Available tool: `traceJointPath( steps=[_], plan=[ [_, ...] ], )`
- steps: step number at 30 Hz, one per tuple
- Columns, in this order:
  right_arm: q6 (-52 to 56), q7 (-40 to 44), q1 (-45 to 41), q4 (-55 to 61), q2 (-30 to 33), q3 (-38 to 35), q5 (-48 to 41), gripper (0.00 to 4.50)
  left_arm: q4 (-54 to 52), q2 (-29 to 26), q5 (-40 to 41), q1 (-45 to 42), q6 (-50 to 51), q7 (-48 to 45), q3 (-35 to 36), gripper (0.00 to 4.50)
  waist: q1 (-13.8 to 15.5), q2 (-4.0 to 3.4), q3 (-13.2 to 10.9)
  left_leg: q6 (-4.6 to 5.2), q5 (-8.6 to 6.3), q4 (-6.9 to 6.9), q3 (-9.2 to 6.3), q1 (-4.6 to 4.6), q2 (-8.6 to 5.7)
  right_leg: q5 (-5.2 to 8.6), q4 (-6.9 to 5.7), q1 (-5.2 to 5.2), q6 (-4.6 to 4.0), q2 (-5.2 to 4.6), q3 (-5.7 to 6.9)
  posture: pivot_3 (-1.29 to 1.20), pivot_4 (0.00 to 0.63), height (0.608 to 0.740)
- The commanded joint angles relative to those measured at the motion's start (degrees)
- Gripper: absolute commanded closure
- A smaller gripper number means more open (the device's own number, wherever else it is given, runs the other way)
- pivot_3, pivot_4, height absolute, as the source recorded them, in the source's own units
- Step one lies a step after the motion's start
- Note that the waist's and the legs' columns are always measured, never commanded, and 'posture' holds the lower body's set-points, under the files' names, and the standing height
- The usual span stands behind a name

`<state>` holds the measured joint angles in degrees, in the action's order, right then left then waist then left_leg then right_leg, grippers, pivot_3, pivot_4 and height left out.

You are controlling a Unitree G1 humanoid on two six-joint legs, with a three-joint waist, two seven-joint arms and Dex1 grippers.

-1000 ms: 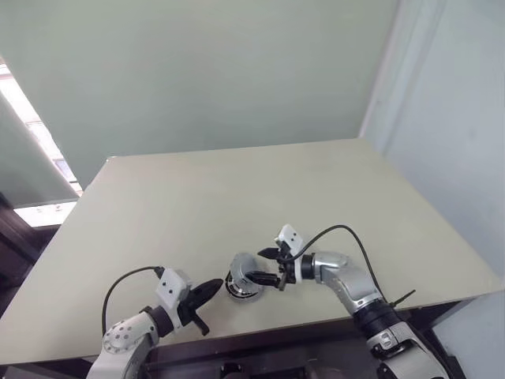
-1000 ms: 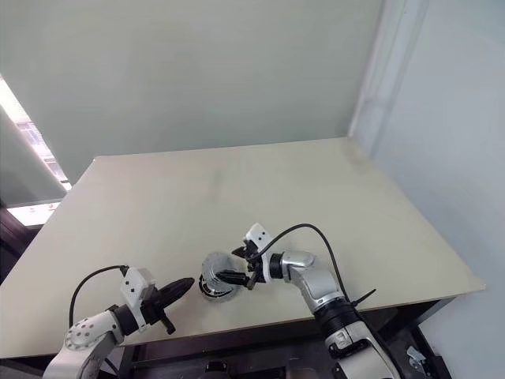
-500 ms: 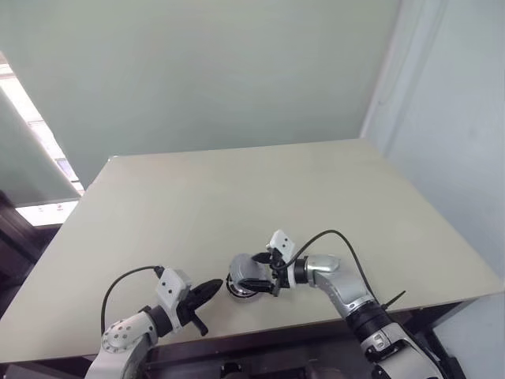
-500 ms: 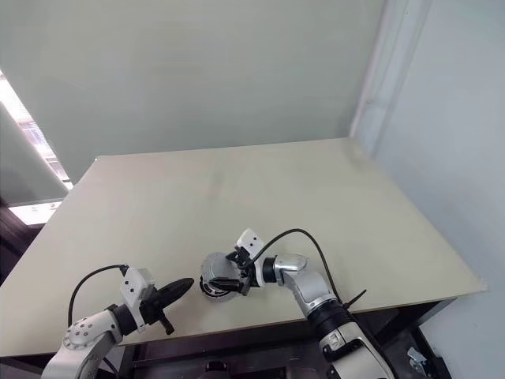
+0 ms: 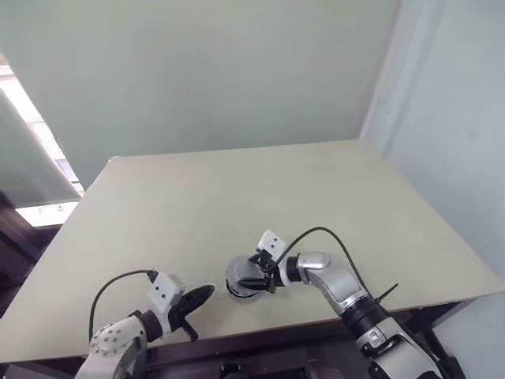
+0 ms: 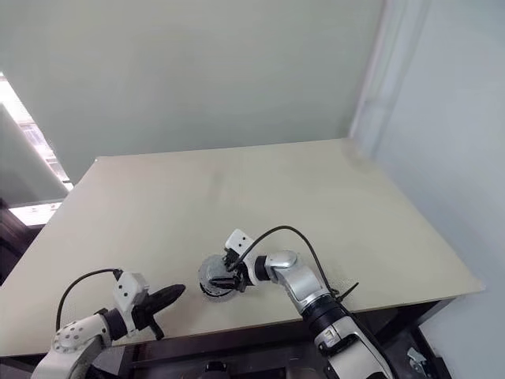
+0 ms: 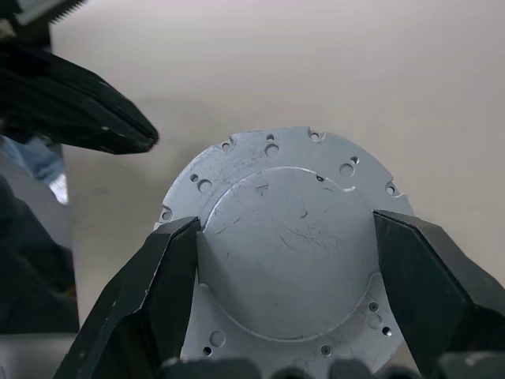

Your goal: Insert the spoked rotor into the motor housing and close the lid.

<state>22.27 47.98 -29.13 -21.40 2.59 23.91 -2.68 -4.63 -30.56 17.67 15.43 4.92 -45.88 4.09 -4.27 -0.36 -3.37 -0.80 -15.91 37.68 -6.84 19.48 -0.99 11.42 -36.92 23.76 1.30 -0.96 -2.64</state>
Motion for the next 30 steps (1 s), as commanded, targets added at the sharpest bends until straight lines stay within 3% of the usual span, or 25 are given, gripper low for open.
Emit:
traceJointPath(
  steps=[1, 17, 30],
  plan=[
    [4.12, -2.49, -1.32, 3.34, -1.09, 1.97, 2.03, 1.27, -0.87, -0.75, -0.36, -0.38, -0.82, 0.16, 1.23, 4.5, -0.01, 0.0, 0.0, 0.0, 0.0, 0.02, 0.0, 0.0, 0.0, 0.0, 0.0, 0.0, 0.0, 0.0, 0.0, 0.0, 0.0, 0.74],
    [16.27, -7.3, -4.13, 4.63, -0.56, 10.49, 10.69, 1.27, -0.93, 0.81, -0.87, -0.39, -0.89, 1.23, -0.66, 4.5, -0.05, -0.02, 0.03, -0.01, 0.0, 0.05, -0.01, -0.03, 0.03, 0.0, 0.0, -0.01, 0.0, 0.0, 0.05, 0.0, 0.0, 0.74],
    [25.9, -4.19, -7.31, 5.92, 1.57, 15.67, 12.29, 1.27, -0.08, 1.4, -1.57, -1.12, -0.8, 0.94, -1.39, 4.5, 0.03, -0.11, 0.1, -0.02, -0.01, 0.04, -0.06, -0.01, -0.04, 0.0, 0.03, -0.03, 0.0, -0.06, 0.07, 0.0, 0.0, 0.74]
  ],
)
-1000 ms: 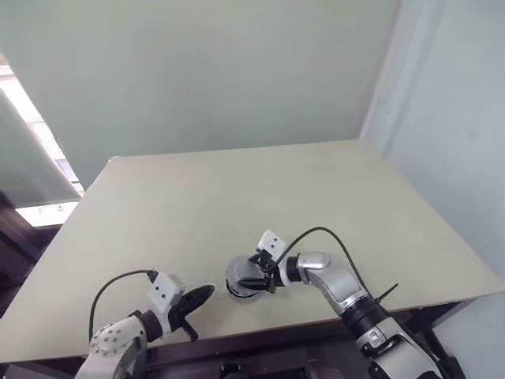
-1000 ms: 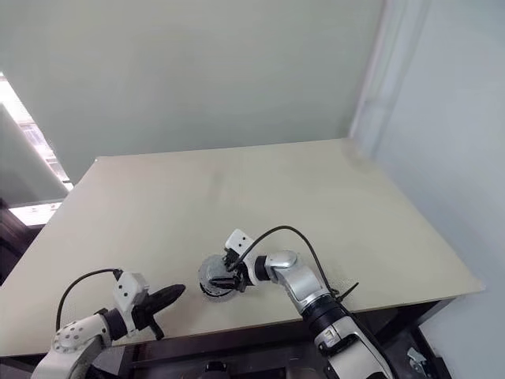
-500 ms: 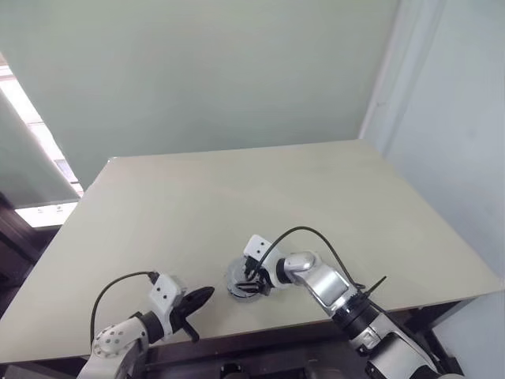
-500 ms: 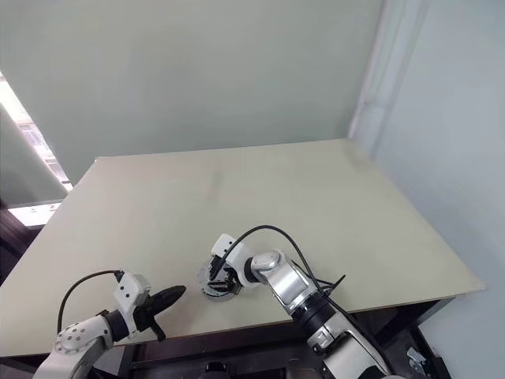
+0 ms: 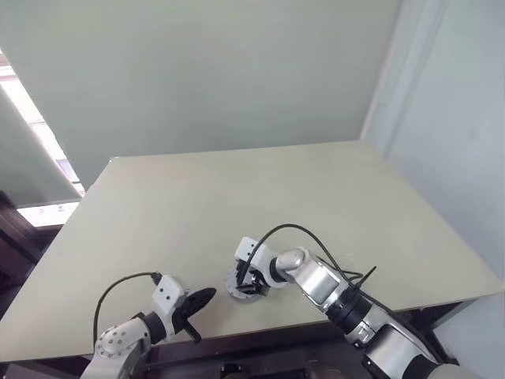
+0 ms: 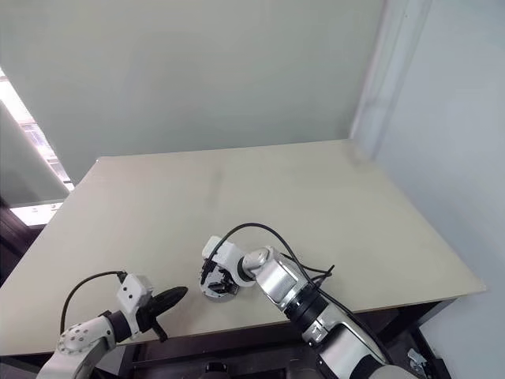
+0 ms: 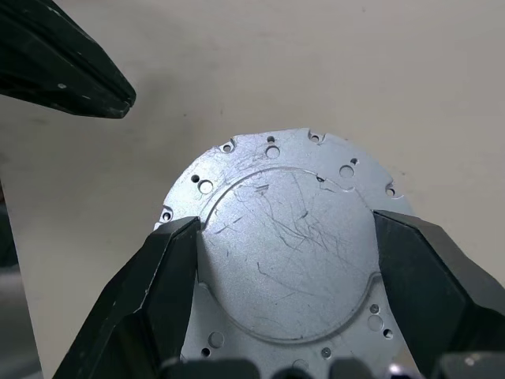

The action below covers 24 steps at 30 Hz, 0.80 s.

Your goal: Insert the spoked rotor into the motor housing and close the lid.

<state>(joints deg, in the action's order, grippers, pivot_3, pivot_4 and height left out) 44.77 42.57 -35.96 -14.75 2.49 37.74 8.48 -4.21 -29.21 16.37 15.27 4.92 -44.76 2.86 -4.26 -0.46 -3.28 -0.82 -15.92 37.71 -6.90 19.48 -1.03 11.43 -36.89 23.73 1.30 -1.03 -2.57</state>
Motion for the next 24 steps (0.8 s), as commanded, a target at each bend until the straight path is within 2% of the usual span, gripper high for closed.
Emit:
traceJointPath(
  steps=[1, 24],
  plan=[
    [3.94, 1.8, -0.95, -0.76, 1.95, 2.33, 1.12, 1.27, -0.29, 0.2, -0.32, -1.28, -0.86, -0.19, -0.37, 4.5, 0.04, -0.03, 0.01, 0.0, 0.0, -0.02, 0.0, 0.01, -0.01, 0.0, 0.02, 0.0, 0.0, -0.01, 0.0, 0.0, 0.0, 0.74],
    [6.4, 4.56, -4.65, -7.44, 2.83, 7.71, 1.95, 1.27, 0.57, 0.67, -0.7, -2.99, -1.07, -0.55, -1.58, 4.5, 0.22, -0.3, 0.19, 0.0, 0.0, -0.1, -0.06, 0.01, -0.19, 0.01, 0.12, -0.07, 0.03, -0.21, 0.06, 0.0, 0.0, 0.74]
  ],
)
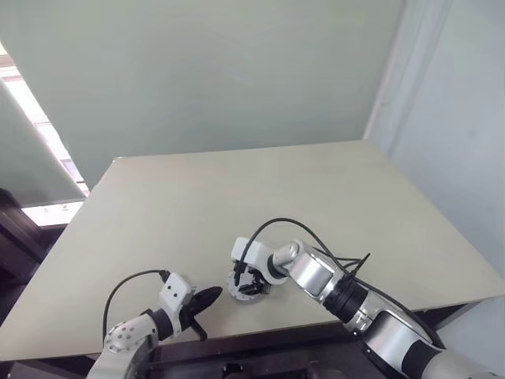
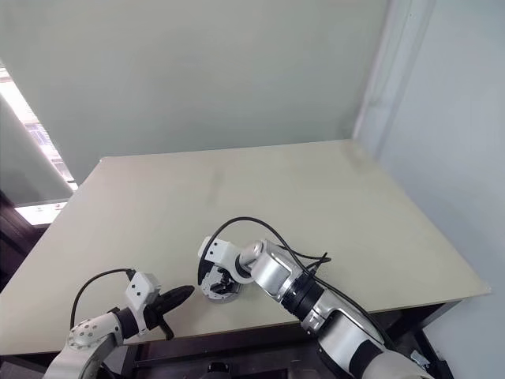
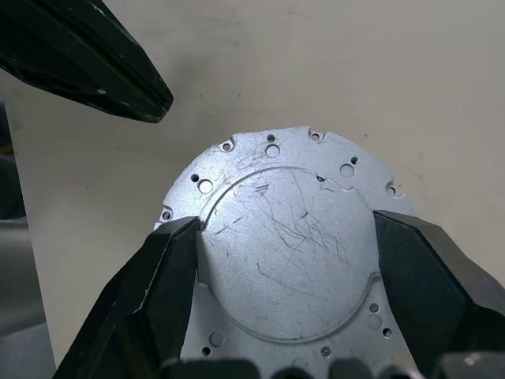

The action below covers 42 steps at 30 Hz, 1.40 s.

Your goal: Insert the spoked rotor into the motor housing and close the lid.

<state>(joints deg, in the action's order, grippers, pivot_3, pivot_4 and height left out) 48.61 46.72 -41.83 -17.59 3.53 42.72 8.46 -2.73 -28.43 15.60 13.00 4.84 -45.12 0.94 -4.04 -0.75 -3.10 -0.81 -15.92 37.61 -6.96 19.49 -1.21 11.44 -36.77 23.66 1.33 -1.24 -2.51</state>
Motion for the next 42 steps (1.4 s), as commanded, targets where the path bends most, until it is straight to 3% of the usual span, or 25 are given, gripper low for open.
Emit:
traceJointPath(
  steps=[1, 13, 31, 35, 42],
  plan=[
    [2.51, 0.36, 1.17, -5.21, 1.73, 2.99, 2.1, 1.27, -0.93, -0.1, 0.09, -0.71, -0.98, -0.23, 0.34, 4.5, 0.0, -0.03, 0.03, 0.0, 0.0, 0.0, 0.0, 0.0, -0.01, 0.0, 0.0, 0.0, 0.0, -0.01, 0.01, 0.0, 0.0, 0.74],
    [-0.25, 0.28, 0.89, -9.5, 1.32, 3.43, 2.67, 1.27, -0.47, 3.24, -0.78, -4.08, -0.17, 1.71, -1.36, 4.5, -0.02, -0.28, 0.33, -0.02, -0.01, -0.01, 0.0, -0.51, -0.07, 0.05, 0.01, -0.37, 0.04, -0.15, 0.07, 0.0, 0.0, 0.74],
    [-2.15, -0.35, 1.1, -11.08, 1.35, 1.81, 2.77, 1.27, 11.74, 5.35, -7.44, -10.42, 2.56, 4.21, -8.19, 4.5, 0.01, -0.79, 1.4, -0.02, -0.01, -0.34, -0.01, -0.95, -0.4, 0.26, 0.02, -0.78, 0.37, -0.65, 0.21, 0.0, 0.0, 0.74],
    [-1.58, 0.8, 1.19, -9.47, 1.47, 0.46, 1.58, 0.02, 12.83, 5.15, -7.9, -11.16, 1.89, 3.62, -8.72, 4.5, -0.03, -0.77, 1.47, -0.22, -0.12, -0.34, -0.03, -0.96, -0.43, 0.28, 0.02, -0.8, 0.39, -0.69, 0.22, 0.0, 0.0, 0.74],
    [1.14, 1.18, 0.55, -5.83, 1.57, -3.94, -0.51, 0.02, 14.89, 5.14, -8.57, -12.25, 0.34, 3.01, -9.27, 4.5, -0.01, -0.78, 1.46, -0.22, -0.12, -0.43, -0.11, -0.95, -0.39, 0.28, 0.02, -0.73, 0.38, -0.67, 0.31, 0.0, 0.0, 0.74]
  ],
)
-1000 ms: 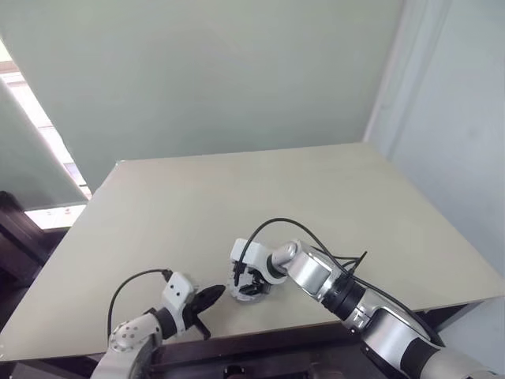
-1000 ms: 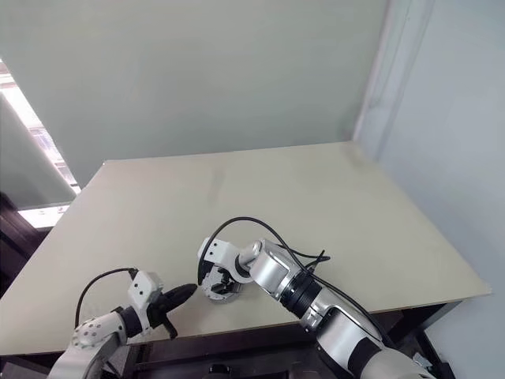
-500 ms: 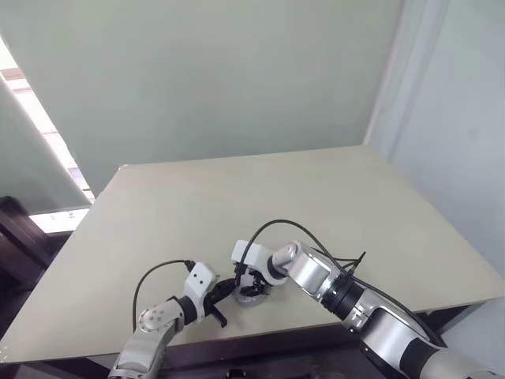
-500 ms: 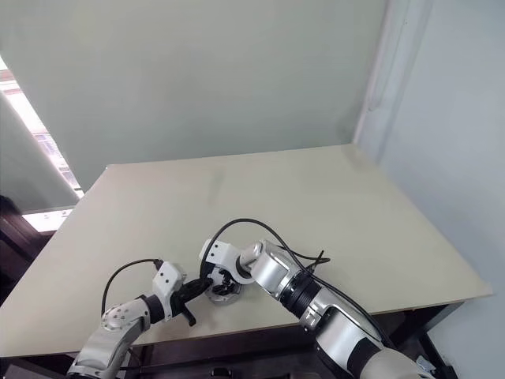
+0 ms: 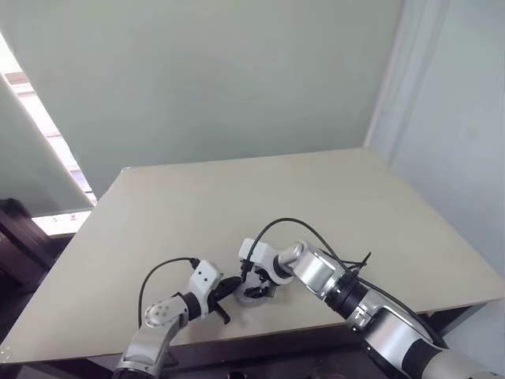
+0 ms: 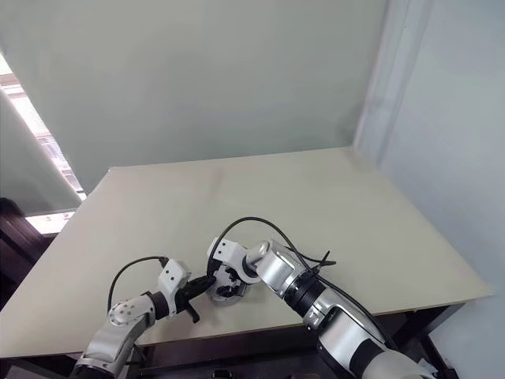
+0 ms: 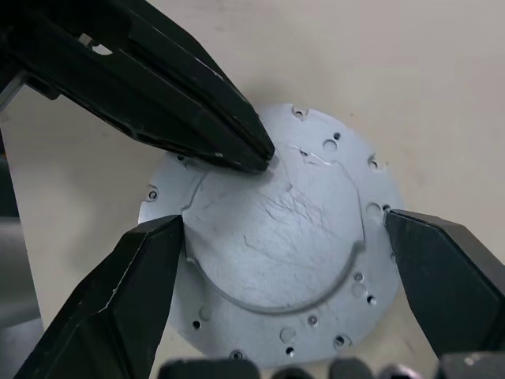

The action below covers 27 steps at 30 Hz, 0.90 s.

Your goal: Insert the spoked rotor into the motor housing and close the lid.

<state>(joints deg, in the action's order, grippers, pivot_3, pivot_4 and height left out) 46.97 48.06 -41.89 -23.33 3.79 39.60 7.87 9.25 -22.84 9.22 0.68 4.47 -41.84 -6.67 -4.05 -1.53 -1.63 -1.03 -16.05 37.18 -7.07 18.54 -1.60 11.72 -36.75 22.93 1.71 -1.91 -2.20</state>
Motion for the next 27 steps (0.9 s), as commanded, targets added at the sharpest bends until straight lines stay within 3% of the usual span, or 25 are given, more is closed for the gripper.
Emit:
traceJointPath(
  steps=[1, 7, 12, 18, 23, 27],
  plan=[
    [3.59, -0.02, 0.48, 0.73, 1.3, -1.69, -0.44, 0.02, 3.17, -0.37, -2.23, -0.07, 0.51, -0.32, -1.72, 4.5, 0.0, 0.01, -0.01, 0.0, 0.0, 0.0, 0.0, 0.01, 0.0, 0.0, 0.0, 0.02, 0.0, 0.0, 0.0, 0.0, 0.0, 0.74],
    [8.19, 0.35, -0.73, 5.41, 1.88, -8.28, -5.2, 0.02, 4.66, -0.15, -2.48, -0.9, -0.59, -0.83, -2.28, 4.5, 0.04, 0.15, -0.15, 0.21, 0.12, -0.01, 0.0, 0.19, -0.02, 0.0, 0.01, 0.19, 0.01, 0.0, -0.01, 0.0, 0.0, 0.74],
    [13.42, -0.73, -2.02, 7.88, 2.08, -17.99, -11.62, 0.02, 5.96, -0.12, -2.68, -1.87, -1.29, -1.23, -2.75, 4.5, 0.42, 0.3, -0.23, 0.23, 0.13, -0.03, 0.01, 0.56, -0.05, -0.04, 0.06, 0.42, 0.07, -0.01, -0.04, 0.0, 0.0, 0.74],
    [12.9, -1.94, -0.89, 7.92, 3.69, -18.58, -12.54, 0.02, 6.77, -0.1, -2.75, -2.56, -1.76, -1.54, -2.83, 4.5, 0.38, 0.3, -0.25, 0.24, 0.14, -0.23, 0.04, 0.54, 0.04, -0.04, 0.08, 0.51, 0.08, 0.06, -0.02, 0.0, 0.0, 0.74],
    [13.15, -3.76, -0.3, 5.27, 2.62, -21.56, -14.53, 0.02, 7.09, -0.26, -2.75, -3.21, -1.91, -1.68, -2.57, 4.5, 0.28, 0.3, -0.27, 0.24, 0.14, -0.25, 0.06, 0.54, 0.04, 0.02, 0.08, 0.5, -0.03, 0.07, -0.03, 0.0, 0.0, 0.74],
    [17.71, -5.56, -0.51, -1.23, 0.77, -29.56, -19.3, 0.02, 7.22, -0.68, -2.97, -3.4, -2.29, -2.04, -2.59, 4.5, 0.28, 0.35, -0.29, 0.24, 0.14, -0.24, 0.05, 0.53, 0.04, 0.02, 0.08, 0.47, -0.02, 0.07, -0.02, 0.0, 0.0, 0.74]
  ],
)
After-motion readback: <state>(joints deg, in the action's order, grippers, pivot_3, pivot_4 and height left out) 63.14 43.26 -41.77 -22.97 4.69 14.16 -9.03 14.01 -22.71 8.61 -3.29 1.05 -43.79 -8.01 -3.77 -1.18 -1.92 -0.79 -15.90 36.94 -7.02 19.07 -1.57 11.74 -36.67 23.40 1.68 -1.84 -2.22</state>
